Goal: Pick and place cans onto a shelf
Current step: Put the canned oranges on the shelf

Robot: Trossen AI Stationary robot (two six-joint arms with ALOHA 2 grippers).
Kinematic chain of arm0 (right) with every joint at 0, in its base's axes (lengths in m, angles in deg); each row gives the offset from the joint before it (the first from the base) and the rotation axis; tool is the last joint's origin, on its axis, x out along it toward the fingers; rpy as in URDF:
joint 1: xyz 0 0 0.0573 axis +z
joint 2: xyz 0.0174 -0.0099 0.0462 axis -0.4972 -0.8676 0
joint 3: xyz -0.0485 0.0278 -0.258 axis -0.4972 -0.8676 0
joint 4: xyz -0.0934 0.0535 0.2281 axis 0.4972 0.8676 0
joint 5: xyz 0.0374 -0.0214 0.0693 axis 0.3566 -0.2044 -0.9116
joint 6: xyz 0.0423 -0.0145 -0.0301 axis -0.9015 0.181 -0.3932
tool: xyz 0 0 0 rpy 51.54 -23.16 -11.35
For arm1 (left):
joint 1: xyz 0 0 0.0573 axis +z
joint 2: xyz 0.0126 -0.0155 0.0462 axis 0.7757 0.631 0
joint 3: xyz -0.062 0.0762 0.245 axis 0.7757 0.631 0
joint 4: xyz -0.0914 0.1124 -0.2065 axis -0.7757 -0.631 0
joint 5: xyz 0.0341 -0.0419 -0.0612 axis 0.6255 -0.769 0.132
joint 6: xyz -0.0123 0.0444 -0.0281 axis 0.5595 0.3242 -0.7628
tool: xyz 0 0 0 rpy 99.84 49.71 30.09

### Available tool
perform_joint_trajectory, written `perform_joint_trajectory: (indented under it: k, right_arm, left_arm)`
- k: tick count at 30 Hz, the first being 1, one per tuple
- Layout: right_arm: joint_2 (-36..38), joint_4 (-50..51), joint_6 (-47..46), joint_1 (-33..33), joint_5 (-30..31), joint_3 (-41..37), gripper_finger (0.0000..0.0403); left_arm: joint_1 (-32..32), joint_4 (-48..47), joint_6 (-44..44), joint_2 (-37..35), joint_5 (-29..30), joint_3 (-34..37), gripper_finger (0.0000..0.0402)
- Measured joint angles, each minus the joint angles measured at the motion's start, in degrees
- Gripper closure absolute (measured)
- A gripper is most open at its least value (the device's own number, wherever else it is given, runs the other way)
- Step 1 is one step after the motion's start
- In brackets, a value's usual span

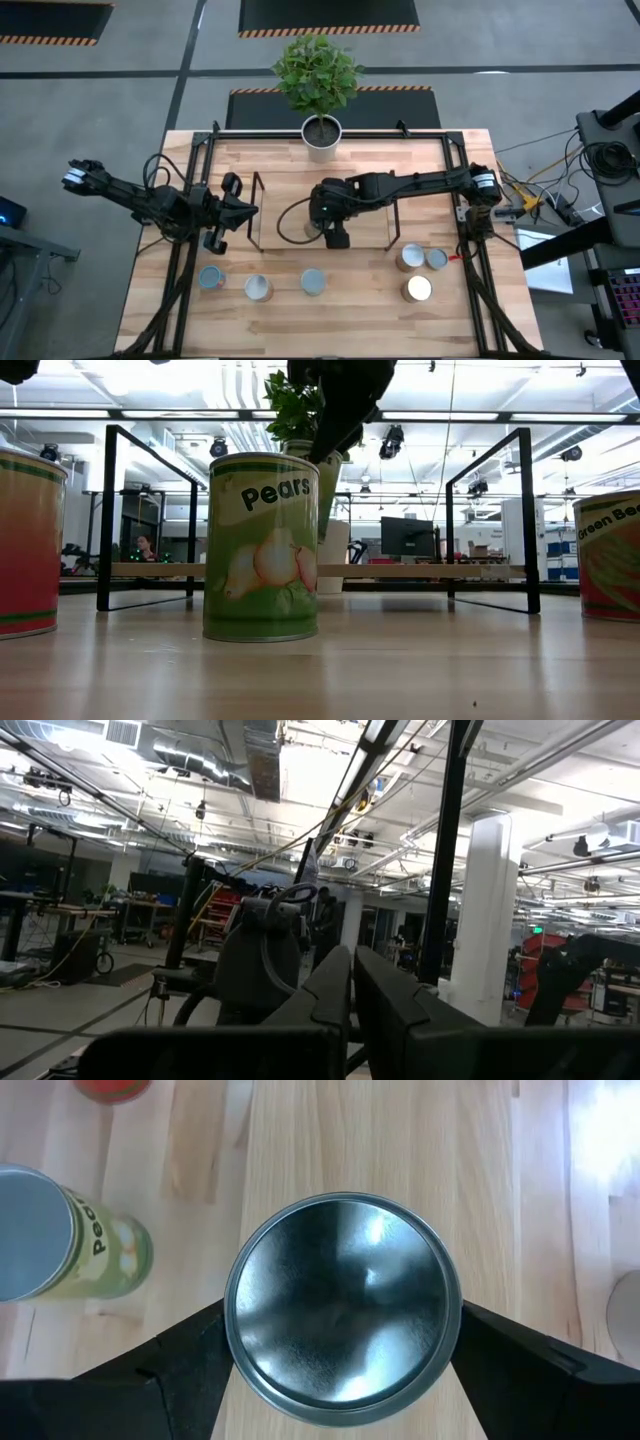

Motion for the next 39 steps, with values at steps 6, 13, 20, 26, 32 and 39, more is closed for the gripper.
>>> perform_joint_trajectory:
  k: [6,13,20,26,32,39]
  right_arm:
    - [0.0,-3.3,-0.3,0.0,0.0,-2.4,0.0084]
    - [0.0,-4.3,0.1,0.0,0.0,-4.5,0.0082]
    - [0.0,-5.9,-0.1,0.0,0.0,-5.9,0.0061]
    - [0.0,-7.1,-0.3,0.0,0.0,-6.1,0.0055]
    - [0.0,-3.9,0.0,0.0,0.0,-1.8,0.0062]
    - [0.1,5.2,0.2,0.4,0.0,5.5,0.0062]
  left_arm:
    - [0.0,0.0,0.0,0.0,0.0,0.0,0.04]
    - [0.0,0.0,0.0,0.0,0.0,0.0,0.04]
    - [0.0,0.0,0.0,0.0,0.0,0.0,0.04]
    - [0.0,0.0,0.0,0.0,0.0,0.0,0.04]
    - [0.0,0.0,0.0,0.0,0.0,0.0,0.04]
    - [0.0,0.0,0.0,-0.1,0.0,0.0,0.04]
